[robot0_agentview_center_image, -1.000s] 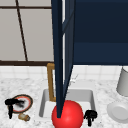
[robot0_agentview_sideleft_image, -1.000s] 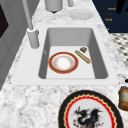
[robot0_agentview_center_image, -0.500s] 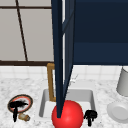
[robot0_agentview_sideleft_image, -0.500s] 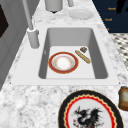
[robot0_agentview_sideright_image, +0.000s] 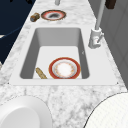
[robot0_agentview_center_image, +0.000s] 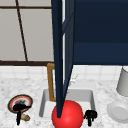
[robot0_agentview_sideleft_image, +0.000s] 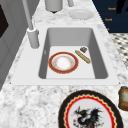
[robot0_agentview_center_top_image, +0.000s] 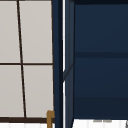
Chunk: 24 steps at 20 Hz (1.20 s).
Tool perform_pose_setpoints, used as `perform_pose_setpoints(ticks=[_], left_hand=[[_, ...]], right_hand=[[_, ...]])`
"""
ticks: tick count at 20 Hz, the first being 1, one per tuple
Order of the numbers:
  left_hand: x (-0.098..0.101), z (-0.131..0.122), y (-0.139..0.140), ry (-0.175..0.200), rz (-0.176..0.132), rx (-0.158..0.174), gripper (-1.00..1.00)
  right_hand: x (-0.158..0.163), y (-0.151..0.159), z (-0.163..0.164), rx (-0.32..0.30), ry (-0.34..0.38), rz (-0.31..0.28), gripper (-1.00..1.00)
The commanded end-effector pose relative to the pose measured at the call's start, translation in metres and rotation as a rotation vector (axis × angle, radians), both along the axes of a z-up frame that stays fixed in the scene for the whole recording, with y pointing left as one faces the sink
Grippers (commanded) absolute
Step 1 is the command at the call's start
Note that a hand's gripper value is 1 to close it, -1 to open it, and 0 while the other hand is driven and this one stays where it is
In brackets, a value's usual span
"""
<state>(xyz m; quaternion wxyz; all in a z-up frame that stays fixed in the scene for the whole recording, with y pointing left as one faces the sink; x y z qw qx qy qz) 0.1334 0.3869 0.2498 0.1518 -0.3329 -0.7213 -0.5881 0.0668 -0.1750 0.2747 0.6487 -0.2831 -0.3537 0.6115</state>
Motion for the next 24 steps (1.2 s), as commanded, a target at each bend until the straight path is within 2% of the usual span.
perform_pose_setpoints(ticks=[1,5,9,11,14,16,21,24], left_hand=[[-0.006,-0.002,-0.007,0.015,0.074,0.034,-1.0],[-0.004,-0.001,-0.017,0.006,0.061,0.038,-1.0],[0.006,-0.002,-0.032,0.001,0.053,0.037,-1.0],[0.012,-0.004,-0.036,0.001,0.06,0.033,-1.0],[0.016,-0.012,-0.05,0.0,0.047,0.047,-1.0],[0.02,-0.021,-0.056,0.0,0.061,0.049,-1.0],[0.025,-0.043,-0.059,-0.007,0.122,0.044,-1.0],[0.023,-0.064,-0.06,-0.005,0.136,0.047,-1.0]], right_hand=[[0.0,0.0,0.0,0.0,0.0,0.0,0.0],[0.0,0.0,0.0,0.0,0.0,0.0,0.0],[0.0,0.0,0.0,0.0,0.0,0.0,0.0],[0.0,0.0,0.0,0.0,0.0,0.0,0.0],[0.0,0.0,0.0,0.0,0.0,0.0,0.0],[0.0,0.0,0.0,0.0,0.0,0.0,0.0],[0.0,0.0,0.0,0.0,0.0,0.0,0.0],[0.0,0.0,0.0,0.0,0.0,0.0,0.0]])
